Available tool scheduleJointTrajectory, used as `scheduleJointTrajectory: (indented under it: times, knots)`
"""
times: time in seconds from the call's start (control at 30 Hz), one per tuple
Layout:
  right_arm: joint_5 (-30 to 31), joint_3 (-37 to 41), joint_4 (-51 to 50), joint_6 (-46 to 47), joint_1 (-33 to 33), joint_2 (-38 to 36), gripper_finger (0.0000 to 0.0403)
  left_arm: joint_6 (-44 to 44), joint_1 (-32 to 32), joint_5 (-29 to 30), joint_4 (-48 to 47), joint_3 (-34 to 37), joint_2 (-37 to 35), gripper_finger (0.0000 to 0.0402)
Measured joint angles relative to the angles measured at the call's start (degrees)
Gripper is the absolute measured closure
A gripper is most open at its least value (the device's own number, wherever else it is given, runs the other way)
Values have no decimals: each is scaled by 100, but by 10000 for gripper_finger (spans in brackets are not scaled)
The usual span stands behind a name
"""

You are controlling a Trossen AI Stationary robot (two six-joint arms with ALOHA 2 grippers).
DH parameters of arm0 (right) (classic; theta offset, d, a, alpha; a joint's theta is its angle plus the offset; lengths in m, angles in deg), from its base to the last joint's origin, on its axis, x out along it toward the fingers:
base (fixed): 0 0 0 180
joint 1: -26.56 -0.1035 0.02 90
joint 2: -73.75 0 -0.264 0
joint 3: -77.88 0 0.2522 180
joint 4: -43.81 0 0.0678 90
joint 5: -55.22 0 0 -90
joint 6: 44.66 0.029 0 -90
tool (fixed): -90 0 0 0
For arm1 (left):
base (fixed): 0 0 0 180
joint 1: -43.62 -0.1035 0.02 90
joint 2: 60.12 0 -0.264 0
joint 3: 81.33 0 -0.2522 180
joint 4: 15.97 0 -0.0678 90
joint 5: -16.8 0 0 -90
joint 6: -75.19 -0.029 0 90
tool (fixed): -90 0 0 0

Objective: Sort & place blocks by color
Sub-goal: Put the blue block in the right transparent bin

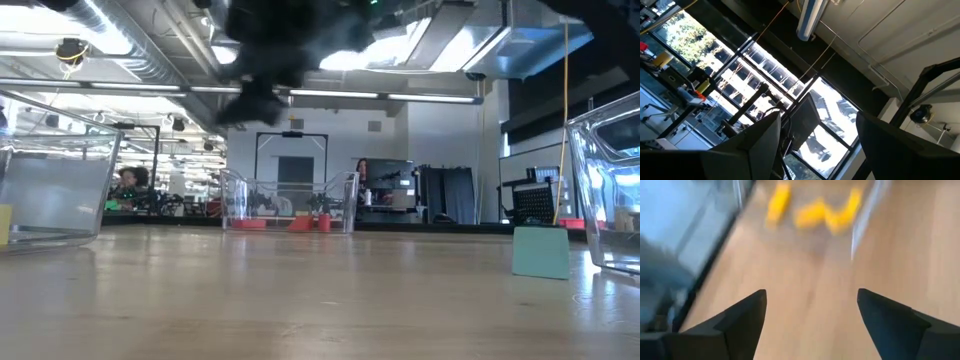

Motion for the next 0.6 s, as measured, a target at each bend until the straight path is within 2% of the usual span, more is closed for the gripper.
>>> scheduleJointTrajectory:
  times: [0.1, 0.2, 0.4, 0.5, 0.6]
  knots:
    - [80, 834, -563, -312, 55, -587, 90, -2, 0, -2, 2, 0, 0, 150]
    - [216, 2300, -136, 28, 96, -1444, 90, -77, 0, -1, -9, 0, -1, 150]
    - [965, 5501, 2232, 2205, -87, -3467, 90, -495, 1, -1, -45, 0, 0, 150]
    - [1595, 6613, 3678, 3387, -350, -4332, 90, -845, 2, -1, -130, 0, 0, 150]
    - [2474, 7301, 5042, 4078, -563, -4949, 90, -1176, 0, -23, -524, 0, 0, 150]
